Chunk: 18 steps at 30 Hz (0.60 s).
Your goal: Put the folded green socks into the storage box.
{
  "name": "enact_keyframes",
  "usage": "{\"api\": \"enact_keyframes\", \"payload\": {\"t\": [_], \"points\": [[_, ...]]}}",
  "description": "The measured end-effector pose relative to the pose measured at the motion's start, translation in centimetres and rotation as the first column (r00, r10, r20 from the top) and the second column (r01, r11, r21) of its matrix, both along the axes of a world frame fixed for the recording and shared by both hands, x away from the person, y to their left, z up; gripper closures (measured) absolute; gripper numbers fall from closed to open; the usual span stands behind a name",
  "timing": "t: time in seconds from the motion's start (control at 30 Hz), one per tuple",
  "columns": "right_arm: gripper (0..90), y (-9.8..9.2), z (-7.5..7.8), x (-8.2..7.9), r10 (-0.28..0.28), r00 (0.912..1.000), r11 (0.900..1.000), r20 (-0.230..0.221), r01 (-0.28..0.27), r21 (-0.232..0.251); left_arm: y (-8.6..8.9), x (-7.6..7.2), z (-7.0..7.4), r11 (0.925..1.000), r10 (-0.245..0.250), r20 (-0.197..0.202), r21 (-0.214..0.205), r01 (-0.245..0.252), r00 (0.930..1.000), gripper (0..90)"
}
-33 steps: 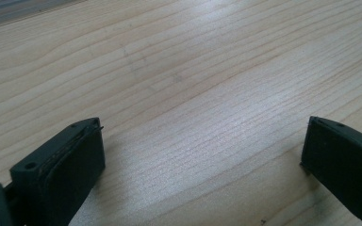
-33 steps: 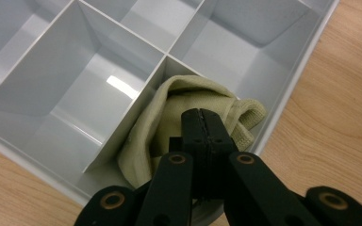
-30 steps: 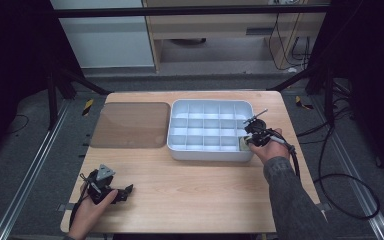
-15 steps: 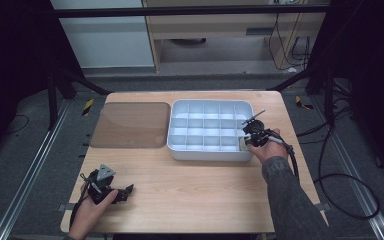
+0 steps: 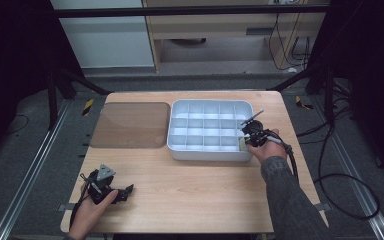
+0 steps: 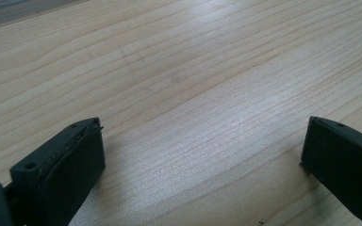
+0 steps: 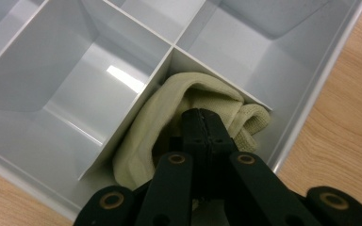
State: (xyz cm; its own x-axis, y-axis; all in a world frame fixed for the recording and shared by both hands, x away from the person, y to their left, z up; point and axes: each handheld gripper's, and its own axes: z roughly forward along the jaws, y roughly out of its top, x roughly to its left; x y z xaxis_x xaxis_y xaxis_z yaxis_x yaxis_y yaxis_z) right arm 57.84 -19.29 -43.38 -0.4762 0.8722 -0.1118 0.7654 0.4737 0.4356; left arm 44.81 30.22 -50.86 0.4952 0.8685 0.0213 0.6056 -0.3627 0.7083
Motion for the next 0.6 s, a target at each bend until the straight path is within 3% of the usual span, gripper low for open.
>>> {"api": "enact_keyframes", "payload": {"t": [0.6], "points": [[90.0, 0.68, -0.80, 0.53, 0.000, 0.9997, 0.9986, -0.026, -0.001, -0.054, -0.02, 0.01, 0.01, 1.0000, -0.003, -0.001, 0.001, 0.003, 1.0000, 0.0]]}}
